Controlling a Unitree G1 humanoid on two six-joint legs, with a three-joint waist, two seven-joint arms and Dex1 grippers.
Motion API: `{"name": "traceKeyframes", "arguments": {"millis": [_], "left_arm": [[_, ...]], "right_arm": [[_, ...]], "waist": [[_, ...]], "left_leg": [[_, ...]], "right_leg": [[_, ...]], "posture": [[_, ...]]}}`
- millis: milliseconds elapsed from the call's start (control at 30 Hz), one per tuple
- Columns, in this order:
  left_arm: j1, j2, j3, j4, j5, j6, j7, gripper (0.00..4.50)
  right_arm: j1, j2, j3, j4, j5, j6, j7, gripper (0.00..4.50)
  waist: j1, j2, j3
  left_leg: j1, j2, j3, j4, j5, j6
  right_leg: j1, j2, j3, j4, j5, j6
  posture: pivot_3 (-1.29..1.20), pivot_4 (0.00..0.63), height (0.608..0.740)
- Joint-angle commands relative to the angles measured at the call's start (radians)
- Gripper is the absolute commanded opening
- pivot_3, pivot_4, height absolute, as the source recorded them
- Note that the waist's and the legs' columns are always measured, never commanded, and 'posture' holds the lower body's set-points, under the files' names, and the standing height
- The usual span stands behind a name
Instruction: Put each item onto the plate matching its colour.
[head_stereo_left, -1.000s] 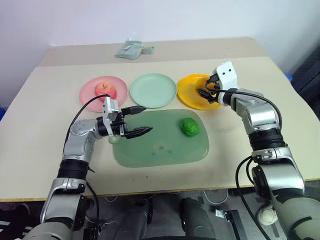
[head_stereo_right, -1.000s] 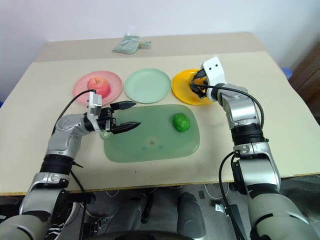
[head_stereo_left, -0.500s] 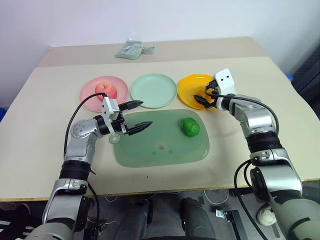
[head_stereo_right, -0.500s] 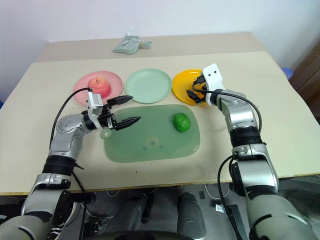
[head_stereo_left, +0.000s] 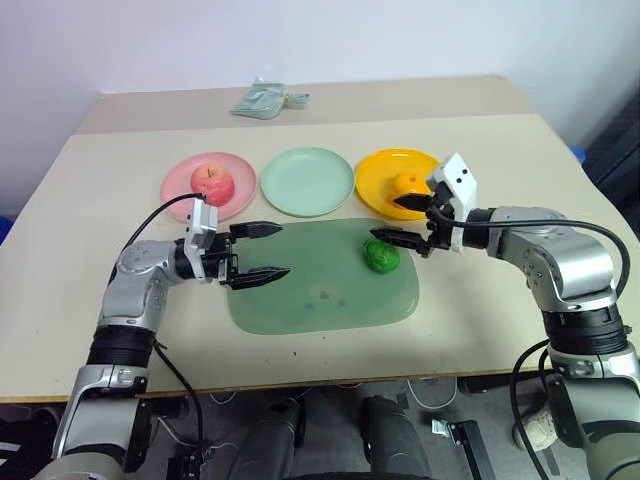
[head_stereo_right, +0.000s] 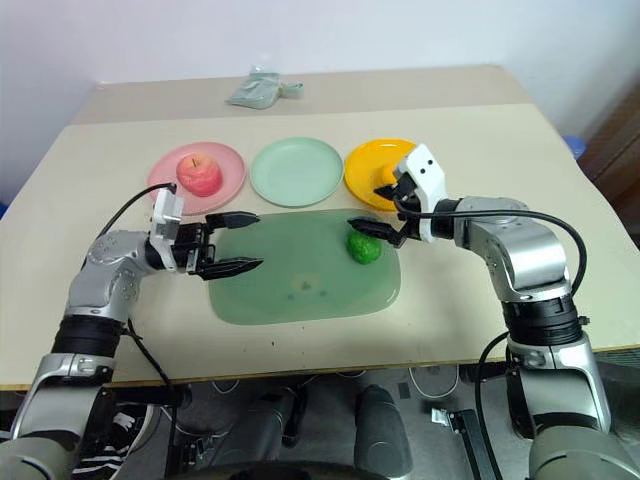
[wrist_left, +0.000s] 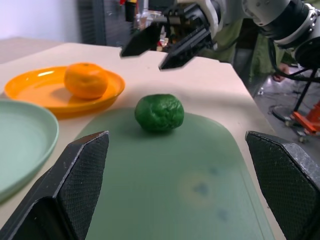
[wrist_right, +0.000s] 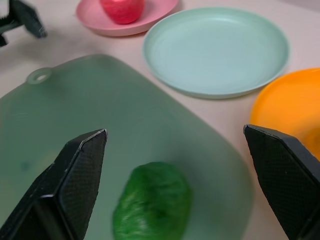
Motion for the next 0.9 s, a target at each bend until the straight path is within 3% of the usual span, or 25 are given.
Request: {"name": "traceKeyframes", "arguments": {"millis": [33, 267, 367, 467, 667, 900], "left_arm": [[-0.016, 0.035, 0.017, -0.003, -0.029, 0.026, -0.048, 4.5], [-0.025, 0.04, 0.021, 0.016, -0.012, 0.006, -0.053, 4.5], [-0.019, 0.036, 0.02, 0.009, -0.011, 0.003, -0.047, 4.5], [-0.017, 0.036, 0.023, 0.011, -0.009, -0.001, -0.04, 4.5], [-0.033, 0.038, 0.034, 0.048, 0.02, -0.019, 0.024, 4.5], [-0.096, 0.017, 0.091, 0.202, 0.125, -0.175, 0.288, 4.5]], "right_arm": [[0.023, -0.02, 0.044, -0.052, -0.03, 0.0, -0.016, 4.47], [0.067, -0.026, 0.143, -0.019, -0.113, -0.046, -0.03, 4.47], [0.074, -0.022, 0.168, 0.015, -0.15, -0.077, -0.041, 3.58], [0.043, 0.018, 0.113, 0.016, -0.109, -0.065, -0.051, 2.29], [-0.04, 0.087, 0.082, 0.065, -0.102, -0.119, -0.074, 2.29], [-0.258, 0.345, 0.121, 0.356, -0.222, -0.389, -0.227, 2.29]], "waist": [[-0.001, 0.0, 0.0], [0.001, 0.0, 0.0], [0.002, 0.0, 0.0], [0.002, 0.0, 0.0], [-0.003, 0.0, 0.0], [-0.005, 0.0, 0.0]], "left_leg": [[0.0, 0.0, 0.0, 0.0, 0.0, 0.0], [0.0, 0.0, 0.001, 0.0, 0.0, 0.0], [0.0, 0.0, 0.001, 0.0, 0.0, 0.0], [0.0, 0.0, 0.001, 0.0, 0.0, 0.0], [0.0, 0.001, 0.0, 0.0, 0.0, 0.0], [0.0, 0.002, 0.001, -0.001, 0.0, 0.0]], "right_leg": [[0.0, 0.0, 0.0, 0.0, 0.0, 0.0], [0.0, 0.0, 0.0, -0.001, 0.0, 0.0], [0.0, 0.0, 0.0, -0.001, 0.0, 0.0], [0.0, 0.0, 0.0, -0.001, 0.0, 0.0], [0.0, 0.0, 0.0, -0.001, 0.0, 0.0], [-0.001, 0.002, 0.001, 0.0, 0.0, 0.0]], "posture": [[0.0, 0.15, 0.74], [0.0, 0.15, 0.74], [0.0, 0.15, 0.74], [0.0, 0.15, 0.74], [0.0, 0.15, 0.74], [0.0, 0.15, 0.74]]}}
